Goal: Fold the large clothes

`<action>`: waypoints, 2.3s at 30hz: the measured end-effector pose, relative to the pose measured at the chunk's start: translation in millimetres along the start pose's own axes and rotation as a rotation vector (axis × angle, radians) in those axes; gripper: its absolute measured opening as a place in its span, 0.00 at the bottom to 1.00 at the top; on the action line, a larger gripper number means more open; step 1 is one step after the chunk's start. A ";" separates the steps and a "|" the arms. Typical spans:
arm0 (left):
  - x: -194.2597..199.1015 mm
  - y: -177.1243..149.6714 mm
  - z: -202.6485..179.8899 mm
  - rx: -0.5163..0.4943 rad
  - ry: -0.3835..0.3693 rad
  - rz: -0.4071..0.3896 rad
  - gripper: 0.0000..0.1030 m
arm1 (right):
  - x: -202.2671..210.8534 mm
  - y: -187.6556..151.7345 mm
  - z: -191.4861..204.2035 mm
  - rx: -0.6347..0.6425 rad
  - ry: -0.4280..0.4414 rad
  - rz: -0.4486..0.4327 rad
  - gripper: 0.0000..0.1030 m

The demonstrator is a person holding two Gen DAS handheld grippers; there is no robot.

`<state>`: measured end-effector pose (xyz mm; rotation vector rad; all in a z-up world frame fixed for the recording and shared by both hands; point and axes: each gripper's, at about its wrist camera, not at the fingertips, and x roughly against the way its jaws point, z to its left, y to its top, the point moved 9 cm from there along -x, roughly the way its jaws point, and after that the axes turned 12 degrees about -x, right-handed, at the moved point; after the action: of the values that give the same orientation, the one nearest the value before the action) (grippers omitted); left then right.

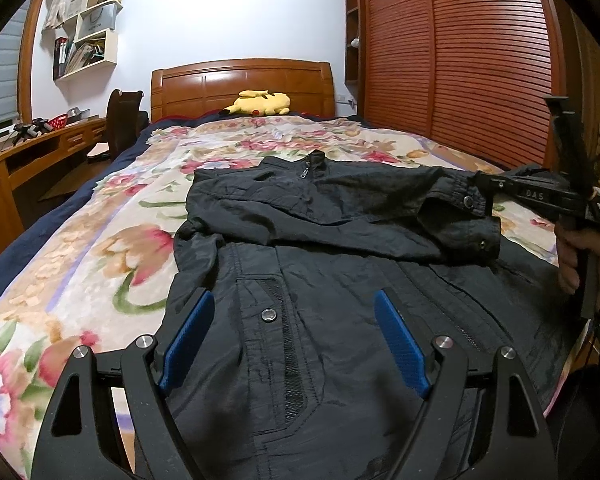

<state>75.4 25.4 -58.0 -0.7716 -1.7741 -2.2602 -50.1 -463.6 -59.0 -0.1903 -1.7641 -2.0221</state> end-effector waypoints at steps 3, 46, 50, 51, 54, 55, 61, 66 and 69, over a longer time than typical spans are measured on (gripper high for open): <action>-0.4 0.3 -1.6 -0.001 -0.002 0.000 0.81 | -7.9 0.2 -10.2 0.005 -0.089 -0.004 0.08; -49.3 63.3 -74.5 -0.018 -0.153 -0.075 0.81 | 2.7 -6.3 -85.0 0.088 -0.129 0.252 0.28; -56.2 62.9 -80.1 -0.014 -0.162 -0.061 0.81 | 9.1 16.6 -122.0 0.057 -0.180 0.211 0.36; -57.1 62.6 -81.3 -0.017 -0.160 -0.058 0.81 | 7.1 22.4 -130.2 0.043 -0.196 0.202 0.37; -57.9 62.0 -83.0 -0.029 -0.149 -0.053 0.85 | 6.6 37.4 -157.5 -0.001 -0.235 0.174 0.49; -57.3 62.1 -83.6 -0.032 -0.149 -0.057 0.91 | 4.9 41.2 -167.0 -0.015 -0.253 0.167 0.53; -61.0 62.1 -82.5 -0.031 -0.138 -0.048 1.00 | -7.4 65.1 -220.5 -0.068 -0.361 0.144 0.53; -65.9 59.3 -82.7 -0.028 -0.139 -0.029 1.00 | -17.5 81.0 -262.8 -0.124 -0.486 0.135 0.53; -67.2 58.3 -80.8 -0.019 -0.132 -0.026 1.00 | -21.3 89.5 -286.0 -0.184 -0.541 0.129 0.53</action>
<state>134.3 -79.2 -54.0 -0.9266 -1.8317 -2.2949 59.0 -742.6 -35.9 -0.9618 -1.7929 -2.1678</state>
